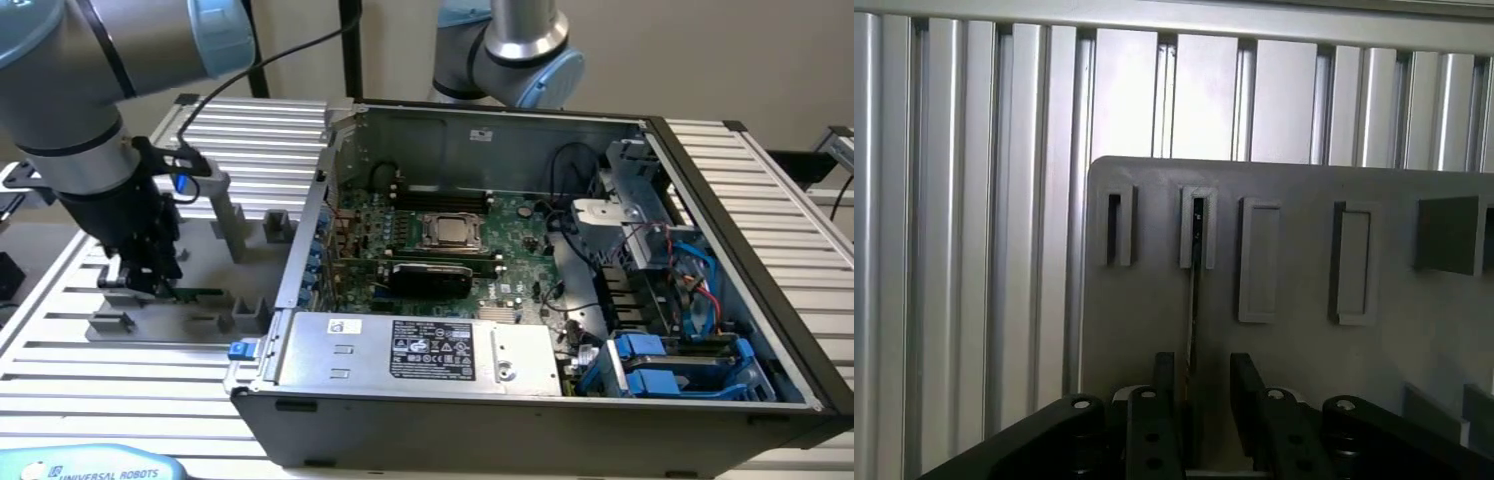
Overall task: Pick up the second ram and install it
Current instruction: 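Pick up the second ram and move it above second insertion slot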
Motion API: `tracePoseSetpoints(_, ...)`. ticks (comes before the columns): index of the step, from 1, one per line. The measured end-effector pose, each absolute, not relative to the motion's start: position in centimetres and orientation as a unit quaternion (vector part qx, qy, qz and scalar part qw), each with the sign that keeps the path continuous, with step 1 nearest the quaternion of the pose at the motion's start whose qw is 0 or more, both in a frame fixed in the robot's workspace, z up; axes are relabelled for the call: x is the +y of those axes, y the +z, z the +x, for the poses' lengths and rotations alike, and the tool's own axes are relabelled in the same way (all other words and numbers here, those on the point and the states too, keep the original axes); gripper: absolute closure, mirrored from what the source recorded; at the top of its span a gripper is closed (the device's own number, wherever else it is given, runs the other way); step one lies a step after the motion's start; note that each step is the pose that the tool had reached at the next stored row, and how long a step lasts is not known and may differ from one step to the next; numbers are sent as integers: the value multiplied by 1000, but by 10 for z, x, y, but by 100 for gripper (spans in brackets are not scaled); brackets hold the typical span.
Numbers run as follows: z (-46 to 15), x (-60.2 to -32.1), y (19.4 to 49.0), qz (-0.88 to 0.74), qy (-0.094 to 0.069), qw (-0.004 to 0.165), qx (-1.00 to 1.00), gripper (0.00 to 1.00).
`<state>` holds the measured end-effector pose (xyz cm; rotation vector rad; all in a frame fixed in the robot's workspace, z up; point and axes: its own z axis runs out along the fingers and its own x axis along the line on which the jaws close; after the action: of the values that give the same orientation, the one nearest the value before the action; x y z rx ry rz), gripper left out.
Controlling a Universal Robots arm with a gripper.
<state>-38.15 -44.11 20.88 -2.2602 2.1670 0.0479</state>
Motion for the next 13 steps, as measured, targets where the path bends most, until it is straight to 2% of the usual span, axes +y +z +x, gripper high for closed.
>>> tracePoseSetpoints(13,-381,-441,194,-722,15,5,692,64)
